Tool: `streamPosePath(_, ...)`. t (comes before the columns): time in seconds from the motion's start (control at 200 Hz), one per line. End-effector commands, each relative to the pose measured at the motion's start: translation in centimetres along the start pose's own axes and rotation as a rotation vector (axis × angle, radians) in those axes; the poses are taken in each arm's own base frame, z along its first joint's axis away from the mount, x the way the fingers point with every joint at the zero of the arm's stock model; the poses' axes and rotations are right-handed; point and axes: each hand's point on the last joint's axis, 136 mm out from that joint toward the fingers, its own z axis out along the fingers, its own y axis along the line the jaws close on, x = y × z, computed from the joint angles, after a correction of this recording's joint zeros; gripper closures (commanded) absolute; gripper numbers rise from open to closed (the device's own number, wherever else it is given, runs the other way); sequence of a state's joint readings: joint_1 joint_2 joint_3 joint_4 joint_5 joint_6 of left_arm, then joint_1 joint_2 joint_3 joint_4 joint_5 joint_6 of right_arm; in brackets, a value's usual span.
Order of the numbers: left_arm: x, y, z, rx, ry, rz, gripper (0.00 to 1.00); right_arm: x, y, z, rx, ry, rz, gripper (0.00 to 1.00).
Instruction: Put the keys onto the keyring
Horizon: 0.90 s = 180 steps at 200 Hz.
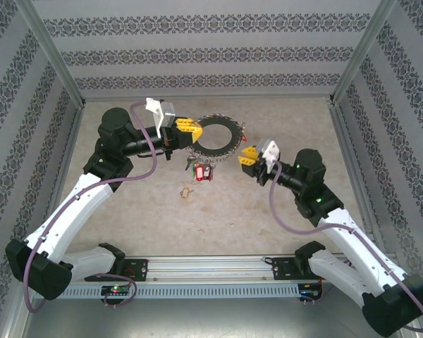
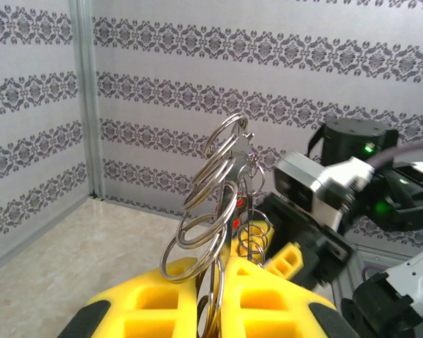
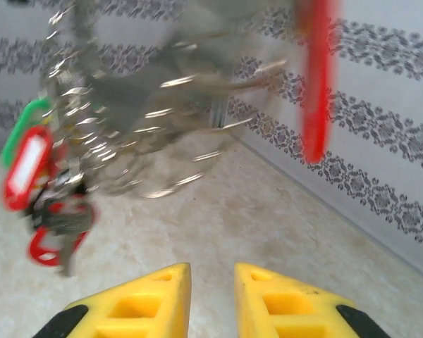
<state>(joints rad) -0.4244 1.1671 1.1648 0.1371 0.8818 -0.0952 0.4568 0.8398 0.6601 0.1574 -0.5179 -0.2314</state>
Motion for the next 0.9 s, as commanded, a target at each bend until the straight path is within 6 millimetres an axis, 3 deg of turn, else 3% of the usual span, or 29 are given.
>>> streamPosePath(0.0, -2.4, 0.0, -0.4, -0.049, -0.07, 0.093, 1.0, -1.4, -0.5, 0.2, 0.107, -0.077, -0.187, 0.79)
streamPosePath(0.155, -2.8, 0.6, -0.8, -0.109, -0.123, 0.1, 1.0, -1.3, 1.0, 1.0, 0.089, -0.088, -0.222, 0.81)
streamPosePath(0.345, -2.9, 0.6, -1.1, -0.126, -0.137, 0.082, 1.0, -2.8, 2.0, 1.8, 0.06, -0.14, -0.247, 0.9)
streamPosePath(0.485, -2.8, 0.9, -1.1, -0.142, -0.141, 0.054, 1.0, -3.6, 2.9, 2.8, 0.021, -0.157, -0.268, 0.92)
streamPosePath(0.894, -2.8, 1.2, -1.1, -0.165, -0.139, 0.024, 1.0, -4.5, 2.7, 4.6, 0.063, -0.178, -0.308, 0.92)
